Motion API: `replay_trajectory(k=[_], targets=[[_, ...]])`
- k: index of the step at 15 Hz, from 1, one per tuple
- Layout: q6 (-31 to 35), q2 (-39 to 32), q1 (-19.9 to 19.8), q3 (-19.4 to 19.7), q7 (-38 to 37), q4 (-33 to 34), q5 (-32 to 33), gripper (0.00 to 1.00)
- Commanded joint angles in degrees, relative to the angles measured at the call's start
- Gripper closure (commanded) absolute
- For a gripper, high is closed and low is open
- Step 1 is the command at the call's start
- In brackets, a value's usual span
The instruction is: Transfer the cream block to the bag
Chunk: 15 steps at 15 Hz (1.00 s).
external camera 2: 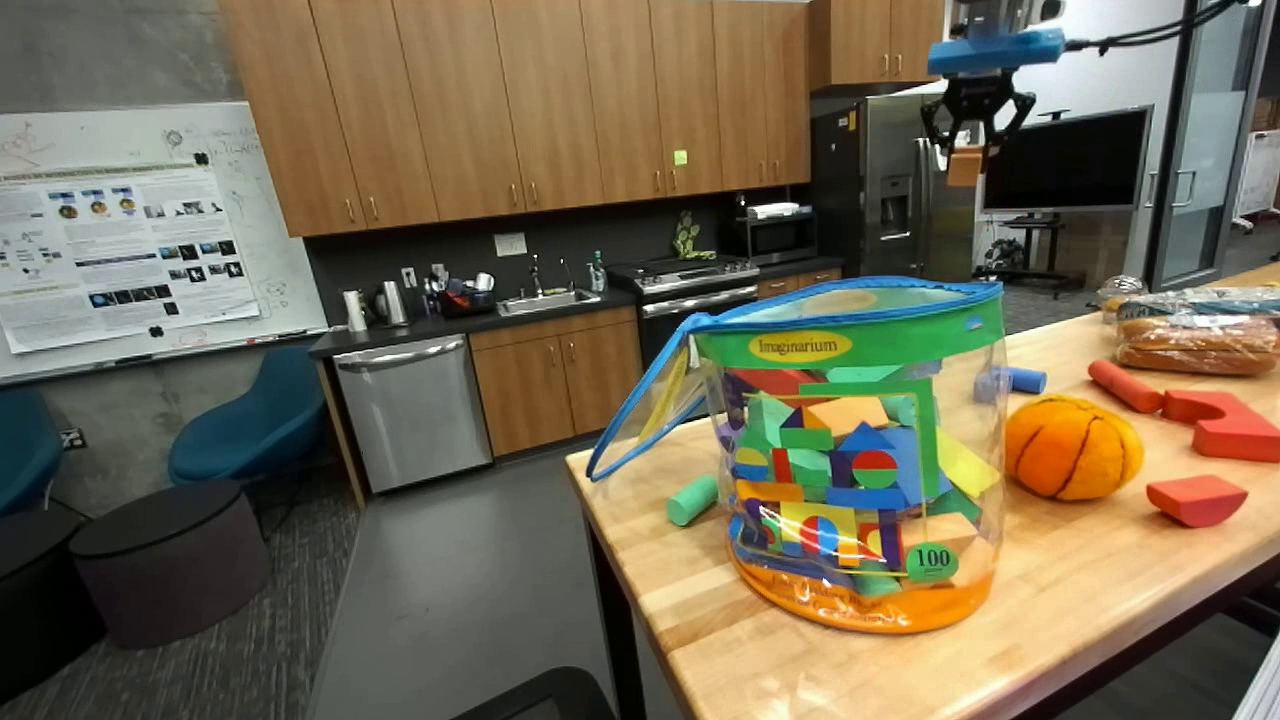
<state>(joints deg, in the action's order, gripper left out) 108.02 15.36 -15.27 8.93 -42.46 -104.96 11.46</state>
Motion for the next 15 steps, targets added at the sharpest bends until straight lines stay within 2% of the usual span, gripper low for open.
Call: replay_trajectory(k=[1,4,5,6,9,12,15], targets=[[-0.8,6.5,2.0,-6.4,-4.9,-4.5,5.4,0.84],[-0.8,9.9,4.2,-12.3,-7.3,-7.9,9.8,0.84],[-1.7,15.0,5.0,-13.7,-7.5,-12.2,10.6,0.84],[-1.3,12.0,5.7,-15.8,-8.8,-10.3,11.8,0.84],[-1.6,14.2,8.3,-20.0,-9.3,-13.6,13.2,0.84],[-1.5,14.5,10.7,-22.0,-8.3,-14.8,12.6,0.84],[0.0,14.4,13.5,-21.0,-5.5,-15.1,9.3,0.84]])
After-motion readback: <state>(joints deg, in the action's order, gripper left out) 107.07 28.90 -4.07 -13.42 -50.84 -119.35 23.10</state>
